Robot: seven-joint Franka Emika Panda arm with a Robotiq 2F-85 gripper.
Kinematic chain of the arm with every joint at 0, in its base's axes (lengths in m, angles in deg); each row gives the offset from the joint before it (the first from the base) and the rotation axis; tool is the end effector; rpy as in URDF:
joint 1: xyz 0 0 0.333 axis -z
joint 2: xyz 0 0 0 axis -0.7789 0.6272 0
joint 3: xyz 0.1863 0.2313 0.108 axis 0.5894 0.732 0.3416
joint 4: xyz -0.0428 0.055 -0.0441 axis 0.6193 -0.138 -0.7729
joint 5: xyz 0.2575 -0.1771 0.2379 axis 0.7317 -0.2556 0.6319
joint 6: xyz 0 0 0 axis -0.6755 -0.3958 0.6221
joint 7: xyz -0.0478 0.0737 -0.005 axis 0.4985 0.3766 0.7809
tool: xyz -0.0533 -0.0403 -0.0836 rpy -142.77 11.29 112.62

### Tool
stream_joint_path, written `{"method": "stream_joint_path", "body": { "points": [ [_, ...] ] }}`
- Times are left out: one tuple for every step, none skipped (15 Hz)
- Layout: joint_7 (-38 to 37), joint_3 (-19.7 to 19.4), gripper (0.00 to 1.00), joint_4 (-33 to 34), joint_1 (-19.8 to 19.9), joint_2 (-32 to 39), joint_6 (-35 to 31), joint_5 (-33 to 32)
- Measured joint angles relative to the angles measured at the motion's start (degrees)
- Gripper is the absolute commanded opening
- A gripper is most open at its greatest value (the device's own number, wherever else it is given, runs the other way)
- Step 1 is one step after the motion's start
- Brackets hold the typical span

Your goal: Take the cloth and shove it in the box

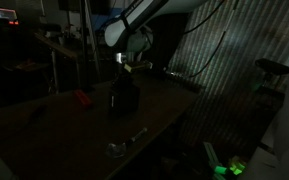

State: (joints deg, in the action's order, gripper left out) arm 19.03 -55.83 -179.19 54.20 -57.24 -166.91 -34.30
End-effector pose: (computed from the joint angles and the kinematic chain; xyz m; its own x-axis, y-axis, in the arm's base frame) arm 0.5810 -0.0371 0.3320 0.9966 0.0631 -0.0522 0.0643 -0.9977 0.0225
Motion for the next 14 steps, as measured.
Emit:
{"method": "stream_joint_path", "body": {
  "points": [
    [0.0, 0.1, 0.00, -0.8, -0.4, -2.0, 0.0, 0.0],
    [0.0, 0.2, 0.00, -1.6, -0.8, -4.0, 0.1, -0.1],
    [0.0, 0.2, 0.00, -2.4, -1.2, -6.2, 0.1, -0.2],
    [0.0, 0.3, 0.00, -3.2, -1.5, -8.3, 0.3, -0.3],
    [0.0, 0.3, 0.00, -4.0, -1.6, -10.4, 0.5, -0.3],
    [0.0, 0.3, 0.10, -4.7, -1.7, -12.4, 0.8, -0.3],
    [0.0, 0.3, 0.27, -5.3, -1.7, -14.4, 1.2, -0.3],
    [0.0, 0.3, 0.07, -5.9, -1.7, -16.2, 1.6, -0.3],
    [0.0, 0.2, 0.16, -6.3, -1.7, -17.3, 1.9, -0.3],
    [0.0, 0.2, 0.23, -6.5, -1.7, -17.6, 2.0, -0.3],
    [0.0, 0.2, 0.26, -6.6, -1.7, -17.2, 1.9, -0.3],
    [0.0, 0.2, 0.27, -6.6, -1.7, -16.6, 1.9, -0.3],
    [0.0, 0.2, 0.27, -6.6, -1.7, -16.2, 1.9, -0.3],
    [0.0, 0.2, 0.27, -6.5, -1.7, -15.9, 1.8, -0.3]
  ]
}}
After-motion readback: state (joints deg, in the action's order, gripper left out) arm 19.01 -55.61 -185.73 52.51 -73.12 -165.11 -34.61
